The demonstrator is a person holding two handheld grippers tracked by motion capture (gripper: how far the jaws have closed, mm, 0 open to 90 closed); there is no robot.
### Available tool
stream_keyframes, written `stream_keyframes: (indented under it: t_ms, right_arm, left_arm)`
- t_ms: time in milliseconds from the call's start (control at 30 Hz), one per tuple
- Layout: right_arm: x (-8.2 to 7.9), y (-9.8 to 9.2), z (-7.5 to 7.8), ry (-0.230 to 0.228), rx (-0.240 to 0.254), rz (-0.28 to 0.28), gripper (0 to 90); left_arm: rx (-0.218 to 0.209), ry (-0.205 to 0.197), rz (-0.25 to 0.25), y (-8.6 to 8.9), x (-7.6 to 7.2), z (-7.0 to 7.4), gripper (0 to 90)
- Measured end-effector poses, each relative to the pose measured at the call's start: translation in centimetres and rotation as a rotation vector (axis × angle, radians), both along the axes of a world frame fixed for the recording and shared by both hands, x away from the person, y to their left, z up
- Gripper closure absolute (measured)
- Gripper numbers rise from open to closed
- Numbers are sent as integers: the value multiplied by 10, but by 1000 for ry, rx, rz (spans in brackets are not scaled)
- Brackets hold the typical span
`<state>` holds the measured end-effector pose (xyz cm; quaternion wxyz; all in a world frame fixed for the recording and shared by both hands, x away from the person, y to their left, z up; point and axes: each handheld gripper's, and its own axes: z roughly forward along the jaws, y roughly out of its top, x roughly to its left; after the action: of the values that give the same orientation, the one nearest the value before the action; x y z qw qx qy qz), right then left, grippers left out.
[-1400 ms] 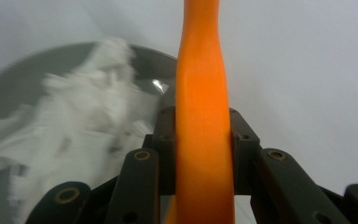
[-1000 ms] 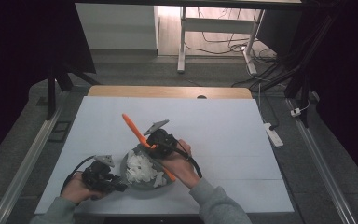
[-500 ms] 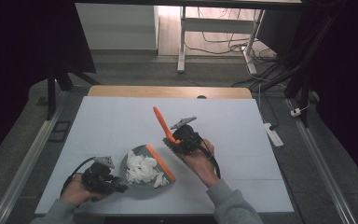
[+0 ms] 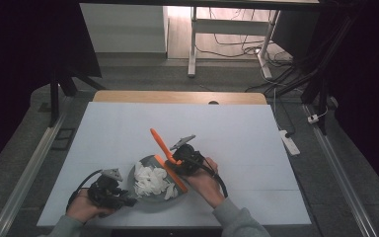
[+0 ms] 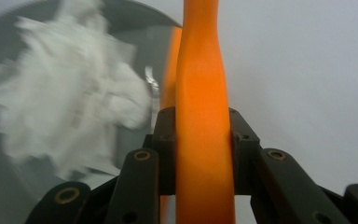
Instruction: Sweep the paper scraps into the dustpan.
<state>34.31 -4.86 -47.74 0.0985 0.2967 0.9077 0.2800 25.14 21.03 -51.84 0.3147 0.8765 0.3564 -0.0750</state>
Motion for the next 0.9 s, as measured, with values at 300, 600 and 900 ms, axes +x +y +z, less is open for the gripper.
stream_keyframes:
  t_ms: [300,600,900]
  right_arm:
    - [-17,34,9,29,56,86,700]
    - [-9,7,25,-26,92,28,700]
    - [-8,-15,33,-44,133,8,700]
  left_arm:
    - [-8,1,5,1,0,0,616]
    - [-12,5,4,2,0,-1,617]
    - [-15,0,2,3,1,-2,616]
